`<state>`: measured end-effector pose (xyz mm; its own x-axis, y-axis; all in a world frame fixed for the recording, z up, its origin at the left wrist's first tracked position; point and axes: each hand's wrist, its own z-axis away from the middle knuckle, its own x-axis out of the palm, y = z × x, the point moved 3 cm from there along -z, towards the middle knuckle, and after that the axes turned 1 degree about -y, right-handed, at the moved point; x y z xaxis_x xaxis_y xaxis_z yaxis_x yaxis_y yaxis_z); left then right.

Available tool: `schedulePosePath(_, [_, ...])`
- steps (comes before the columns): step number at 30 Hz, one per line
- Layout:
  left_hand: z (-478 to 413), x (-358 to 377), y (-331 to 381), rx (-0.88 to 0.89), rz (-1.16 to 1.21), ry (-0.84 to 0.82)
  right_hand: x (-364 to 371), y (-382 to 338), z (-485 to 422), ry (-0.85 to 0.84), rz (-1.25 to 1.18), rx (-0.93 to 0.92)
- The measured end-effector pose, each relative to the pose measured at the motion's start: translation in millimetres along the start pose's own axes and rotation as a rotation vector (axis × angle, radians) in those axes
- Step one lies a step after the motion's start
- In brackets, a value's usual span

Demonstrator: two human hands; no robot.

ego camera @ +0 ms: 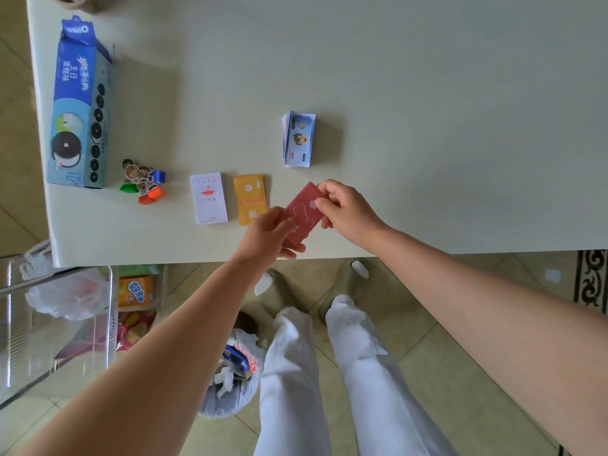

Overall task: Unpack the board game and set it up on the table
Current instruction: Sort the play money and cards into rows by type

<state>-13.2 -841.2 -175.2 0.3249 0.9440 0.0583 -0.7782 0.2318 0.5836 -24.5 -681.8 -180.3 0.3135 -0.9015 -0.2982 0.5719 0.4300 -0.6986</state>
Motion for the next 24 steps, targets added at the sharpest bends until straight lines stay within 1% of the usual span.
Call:
schedulePosePath(2, [-2.4,0.7,0.1,0.047,-0.044,0.044,-1.9,2.5,-0.1,0.0,-0.128,0.053])
schedulePosePath(5, [-5.4,1.7,1.4,0.055,0.077,0.12,-0.8,8.3,-0.2,-0.027,-0.513,0.213])
schedulePosePath(6, [-6.2,2.7,1.6,0.049,0.109,0.131,1.2,9.7,0.2,-0.049,-0.579,0.253])
schedulePosePath(7, [-7.5,3.9,1.3,0.04,0.136,0.134,2.8,11.1,-0.2,-0.065,-0.583,0.277])
schedulePosePath(9, [-9.6,5.1,-0.5,0.013,0.151,0.14,3.6,11.9,-2.4,-0.049,-0.509,0.296])
schedulePosePath(10, [-11.5,3.9,-1.9,0.006,0.122,0.162,2.8,11.3,-5.6,-0.021,-0.46,0.294])
schedulePosePath(11, [-14.2,0.6,-3.2,0.014,0.042,0.206,1.9,10.9,-10.2,0.007,-0.413,0.29])
schedulePosePath(14, [-18.2,-15.9,-0.6,0.113,-0.351,0.437,2.5,8.1,-27.8,0.054,-0.263,0.284])
schedulePosePath(15, [-19.6,-21.5,1.3,0.166,-0.46,0.493,4.9,7.3,-35.3,0.067,-0.204,0.275])
schedulePosePath(16, [-20.7,-25.0,3.2,0.225,-0.542,0.505,7.7,6.7,-42.2,0.088,-0.144,0.264])
schedulePosePath(18, [-23.3,-24.4,6.0,0.353,-0.68,0.419,12.4,5.4,-53.1,0.137,-0.016,0.241])
schedulePosePath(20, [-28.7,-19.9,6.0,0.406,-0.838,0.288,16.8,4.5,-61.2,0.161,0.075,0.227])
schedulePosePath(22, [-35.5,-14.8,4.1,0.341,-0.999,0.198,17.5,6.2,-64.5,0.175,0.125,0.228])
schedulePosePath(24, [-39.5,-13.0,4.0,0.263,-1.078,0.175,13.0,6.6,-63.1,0.205,0.167,0.219])
